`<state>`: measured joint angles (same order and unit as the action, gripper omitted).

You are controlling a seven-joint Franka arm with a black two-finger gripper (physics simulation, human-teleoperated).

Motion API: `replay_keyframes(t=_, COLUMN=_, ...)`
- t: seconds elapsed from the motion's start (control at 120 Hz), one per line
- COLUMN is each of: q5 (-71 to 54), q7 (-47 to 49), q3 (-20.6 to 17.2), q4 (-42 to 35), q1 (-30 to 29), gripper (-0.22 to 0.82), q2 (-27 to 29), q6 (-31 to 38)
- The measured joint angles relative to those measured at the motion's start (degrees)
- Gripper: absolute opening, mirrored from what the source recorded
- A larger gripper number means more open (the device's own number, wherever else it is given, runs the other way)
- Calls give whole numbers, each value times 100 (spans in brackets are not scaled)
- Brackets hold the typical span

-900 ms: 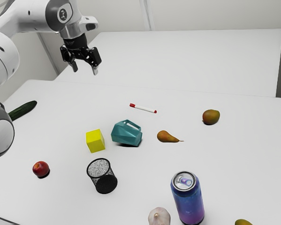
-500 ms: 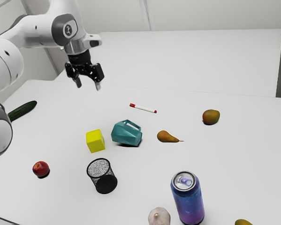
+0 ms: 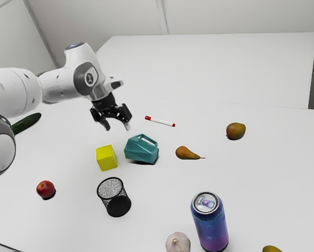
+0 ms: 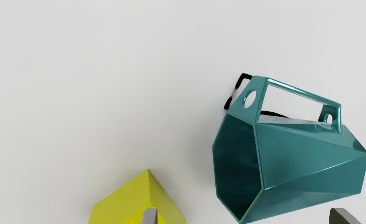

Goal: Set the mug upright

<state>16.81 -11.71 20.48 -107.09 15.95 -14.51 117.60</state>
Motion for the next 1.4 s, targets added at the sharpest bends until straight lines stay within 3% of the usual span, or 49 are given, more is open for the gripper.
replay_keyframes(t=0.242, q5=1481, q7=-481, q3=0, q4=-326, q1=-29, gripper=60, q2=-279, q6=534)
replay_keyframes(t=0.642, q5=2908, q7=-1274, q3=1, q4=-626, q1=-72, gripper=60, q2=-463, q6=656)
replay_keyframes(t=1.025, q5=3997, q7=-2171, q3=39, q4=-663, q1=-173, gripper=60, q2=-592, q6=276)
replay_keyframes(t=1.4, q5=4225, q7=-2782, q3=79, q4=-754, q1=-262, gripper=57, q2=-578, q6=-48)
